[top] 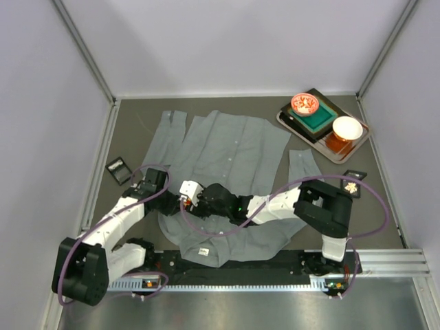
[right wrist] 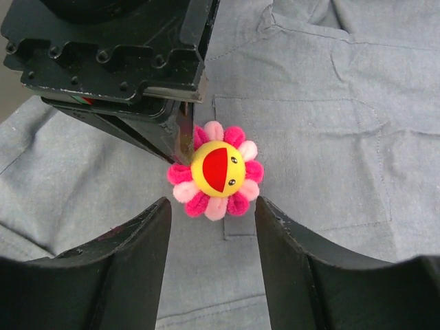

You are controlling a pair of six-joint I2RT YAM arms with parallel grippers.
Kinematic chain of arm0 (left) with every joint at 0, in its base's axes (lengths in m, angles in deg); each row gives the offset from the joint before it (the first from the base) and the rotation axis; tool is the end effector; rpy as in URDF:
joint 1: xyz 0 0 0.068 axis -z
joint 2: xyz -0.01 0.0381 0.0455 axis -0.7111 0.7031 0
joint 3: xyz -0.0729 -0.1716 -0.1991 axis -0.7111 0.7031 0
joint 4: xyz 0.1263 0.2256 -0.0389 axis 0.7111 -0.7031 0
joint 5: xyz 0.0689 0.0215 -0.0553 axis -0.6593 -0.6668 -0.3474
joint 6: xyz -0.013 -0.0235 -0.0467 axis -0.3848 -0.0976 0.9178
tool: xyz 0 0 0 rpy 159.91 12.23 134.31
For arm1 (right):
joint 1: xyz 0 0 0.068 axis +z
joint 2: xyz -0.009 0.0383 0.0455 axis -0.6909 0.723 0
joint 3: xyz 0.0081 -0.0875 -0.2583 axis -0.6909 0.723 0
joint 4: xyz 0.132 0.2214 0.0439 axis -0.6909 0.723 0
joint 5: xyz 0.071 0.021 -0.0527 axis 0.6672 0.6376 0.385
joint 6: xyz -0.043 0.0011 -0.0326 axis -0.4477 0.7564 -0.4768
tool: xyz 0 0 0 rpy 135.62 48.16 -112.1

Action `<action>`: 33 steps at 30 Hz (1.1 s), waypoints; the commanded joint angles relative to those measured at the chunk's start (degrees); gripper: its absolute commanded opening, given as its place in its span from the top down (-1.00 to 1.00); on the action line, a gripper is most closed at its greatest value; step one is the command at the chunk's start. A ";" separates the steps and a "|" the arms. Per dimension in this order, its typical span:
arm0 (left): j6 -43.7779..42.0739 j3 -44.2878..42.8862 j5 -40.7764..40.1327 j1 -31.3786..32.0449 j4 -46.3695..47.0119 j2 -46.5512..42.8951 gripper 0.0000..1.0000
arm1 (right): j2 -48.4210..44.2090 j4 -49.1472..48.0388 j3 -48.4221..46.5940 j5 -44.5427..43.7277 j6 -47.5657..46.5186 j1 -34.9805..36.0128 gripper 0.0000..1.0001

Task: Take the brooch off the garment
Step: Remove the brooch from the clothes.

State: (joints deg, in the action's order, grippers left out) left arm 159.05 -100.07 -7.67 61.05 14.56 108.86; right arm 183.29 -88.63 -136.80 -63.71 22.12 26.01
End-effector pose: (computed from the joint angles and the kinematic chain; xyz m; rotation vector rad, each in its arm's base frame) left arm 0.1690 -0.0502 0.1670 -1.3146 2.4909 -0.5273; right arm 0.1384 0.3659 0.1716 -1.2738 1.6158 0.5762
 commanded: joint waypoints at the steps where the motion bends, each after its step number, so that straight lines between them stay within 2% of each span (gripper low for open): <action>1: -0.88 -2.44 -0.74 -0.35 2.61 1.80 0.74 | 2.69 -6.36 -3.00 0.60 -2.46 0.86 -0.04; 5: -1.76 -3.50 -0.73 -0.35 2.61 2.33 1.00 | 4.54 -7.06 -3.88 0.78 -2.72 0.86 -0.02; 9: -2.11 -4.03 -2.49 -0.43 0.85 0.92 1.00 | 6.04 -9.70 -3.70 -0.19 -2.63 0.95 -0.02; 17: -2.02 -3.33 0.14 -0.43 0.59 -1.71 1.00 | 10.34 -10.05 -6.60 0.16 -1.93 0.86 -0.06; 21: -2.55 -4.38 0.93 -0.43 0.68 -2.50 1.00 | 11.75 -11.11 -7.66 -2.90 0.35 0.86 -0.03; 25: -4.31 -7.19 -2.57 -0.43 -5.10 -4.25 1.00 | 11.23 -11.89 -5.82 -2.92 0.88 1.04 -0.02; 26: -4.31 -7.45 -5.89 -0.43 -6.34 -4.87 0.94 | 10.96 -12.33 -5.38 -3.26 0.36 1.39 -0.04; 29: -3.96 -6.23 -9.25 -0.61 -7.93 -8.04 0.73 | 10.26 -10.68 -5.55 -9.40 -3.42 3.76 -0.11; 33: -2.46 -4.03 -10.66 -1.66 -8.82 -10.06 0.44 | 9.38 -6.98 -6.79 -12.58 -2.37 4.20 -0.11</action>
State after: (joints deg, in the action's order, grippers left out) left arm 155.55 -105.08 -13.96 60.53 8.81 100.71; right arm 194.85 -96.46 -141.85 -71.32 20.37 28.77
